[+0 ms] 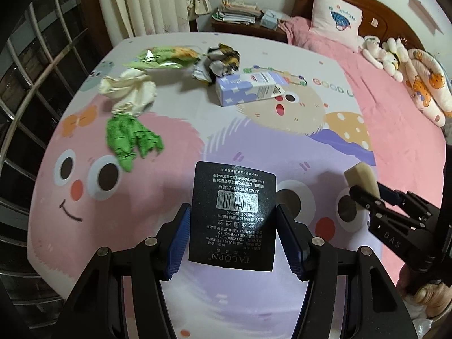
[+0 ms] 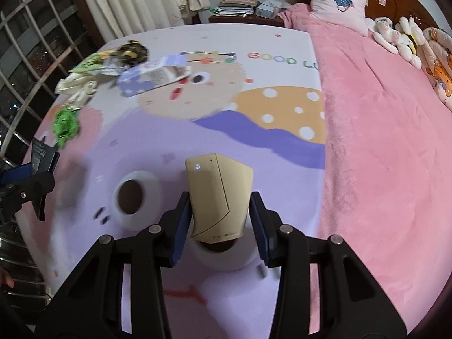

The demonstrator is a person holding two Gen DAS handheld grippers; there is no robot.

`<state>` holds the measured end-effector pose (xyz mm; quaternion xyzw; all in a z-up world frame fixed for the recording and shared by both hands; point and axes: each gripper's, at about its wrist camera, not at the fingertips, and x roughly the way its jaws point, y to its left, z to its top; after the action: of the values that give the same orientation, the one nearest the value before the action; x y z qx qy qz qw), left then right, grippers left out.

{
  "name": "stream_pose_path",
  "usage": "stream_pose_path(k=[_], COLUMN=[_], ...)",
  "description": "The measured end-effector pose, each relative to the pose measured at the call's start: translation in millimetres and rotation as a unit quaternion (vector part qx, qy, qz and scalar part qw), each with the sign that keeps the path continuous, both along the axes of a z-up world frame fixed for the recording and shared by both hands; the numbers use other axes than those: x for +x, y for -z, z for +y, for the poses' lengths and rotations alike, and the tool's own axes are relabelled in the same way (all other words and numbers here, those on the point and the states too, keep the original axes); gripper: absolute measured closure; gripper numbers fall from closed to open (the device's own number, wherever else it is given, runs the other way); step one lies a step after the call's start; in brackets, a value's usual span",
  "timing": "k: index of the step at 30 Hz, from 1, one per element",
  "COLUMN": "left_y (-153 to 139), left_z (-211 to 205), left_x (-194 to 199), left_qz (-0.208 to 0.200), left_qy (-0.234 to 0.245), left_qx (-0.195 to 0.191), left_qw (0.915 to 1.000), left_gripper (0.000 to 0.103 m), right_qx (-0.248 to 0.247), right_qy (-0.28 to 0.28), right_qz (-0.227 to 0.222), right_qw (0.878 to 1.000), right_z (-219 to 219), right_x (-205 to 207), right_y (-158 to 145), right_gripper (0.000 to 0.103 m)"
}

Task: Collect trash
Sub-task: 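Grasp the black card with left while right grasps the beige box, then carry the black card and beige box down over the bin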

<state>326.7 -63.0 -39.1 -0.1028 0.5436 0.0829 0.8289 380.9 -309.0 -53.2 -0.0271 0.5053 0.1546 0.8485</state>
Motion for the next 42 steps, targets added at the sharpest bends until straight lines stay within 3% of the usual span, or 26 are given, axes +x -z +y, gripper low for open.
stream_pose_path(k=[9,21,30,42], left_y=[-44,-83,-66,-6], left_z=[25,87,125,120], left_x=[-69,-206,-300,-366], left_qz=[-0.039,-0.084,-0.080,-0.009], left_qy=[0.019,0.092,0.126,0.172], left_qx=[-0.004,0.001,-0.018,-0.044], left_qw=[0.9991,0.9922,0.9887,0.9841], left_gripper=[0.043,0.043,0.043,0.043], right_qx=[0.030,0.069,0.078,0.068], right_qy=[0.001,0.063,0.088,0.102], right_qz=[-0.018,-0.040,-0.031,0.048], right_qw=[0.999,0.995,0.993,0.991], right_z=[37,103,144,157], right_x=[-67,-195,-293,-383], right_y=[-40,-83,-78,-21], right_gripper=[0.065,0.065,0.065,0.065])
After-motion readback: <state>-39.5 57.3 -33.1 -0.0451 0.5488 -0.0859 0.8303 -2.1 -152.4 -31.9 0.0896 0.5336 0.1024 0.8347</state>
